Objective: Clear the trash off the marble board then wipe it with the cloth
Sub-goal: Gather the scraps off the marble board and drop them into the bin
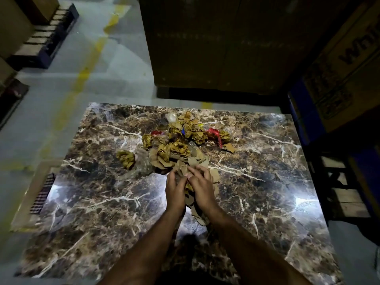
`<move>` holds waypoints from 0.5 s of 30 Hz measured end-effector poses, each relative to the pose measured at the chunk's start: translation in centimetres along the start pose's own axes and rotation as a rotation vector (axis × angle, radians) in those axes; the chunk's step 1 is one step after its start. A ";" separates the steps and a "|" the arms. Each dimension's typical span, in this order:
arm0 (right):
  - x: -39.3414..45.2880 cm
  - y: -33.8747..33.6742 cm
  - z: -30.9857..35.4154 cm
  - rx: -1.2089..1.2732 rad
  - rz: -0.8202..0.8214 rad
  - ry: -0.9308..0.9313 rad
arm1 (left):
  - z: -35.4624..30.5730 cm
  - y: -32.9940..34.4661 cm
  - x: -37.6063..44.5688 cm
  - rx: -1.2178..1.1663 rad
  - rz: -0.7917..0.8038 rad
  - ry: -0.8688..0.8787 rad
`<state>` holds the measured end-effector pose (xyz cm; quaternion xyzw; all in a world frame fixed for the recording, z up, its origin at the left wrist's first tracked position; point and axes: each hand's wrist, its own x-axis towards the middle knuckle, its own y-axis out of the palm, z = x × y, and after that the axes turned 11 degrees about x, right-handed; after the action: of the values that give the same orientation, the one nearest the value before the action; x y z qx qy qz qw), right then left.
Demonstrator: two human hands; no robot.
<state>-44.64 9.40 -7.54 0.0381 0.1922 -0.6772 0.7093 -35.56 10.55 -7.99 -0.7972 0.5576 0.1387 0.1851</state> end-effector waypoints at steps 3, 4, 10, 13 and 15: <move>0.0 0.5 0.7 0.112 0.046 0.024 | 0.2 0.2 -0.2 0.002 0.001 0.013; -0.1 0.3 1.0 0.159 0.053 0.026 | 0.1 0.3 -0.3 -0.007 -0.005 0.022; -0.9 0.0 2.9 0.370 0.058 -0.001 | -2.7 1.0 -0.8 -0.049 -0.007 0.114; -1.2 0.0 3.7 0.387 0.014 -0.041 | -3.3 1.0 -0.7 -0.046 0.010 0.159; -1.4 -0.3 3.9 0.382 -0.007 -0.060 | -3.4 1.0 -0.8 -0.055 0.027 0.150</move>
<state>-44.04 9.49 -3.39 0.1511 0.0393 -0.7046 0.6923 -36.67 9.41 -4.77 -0.8026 0.5766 0.0965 0.1189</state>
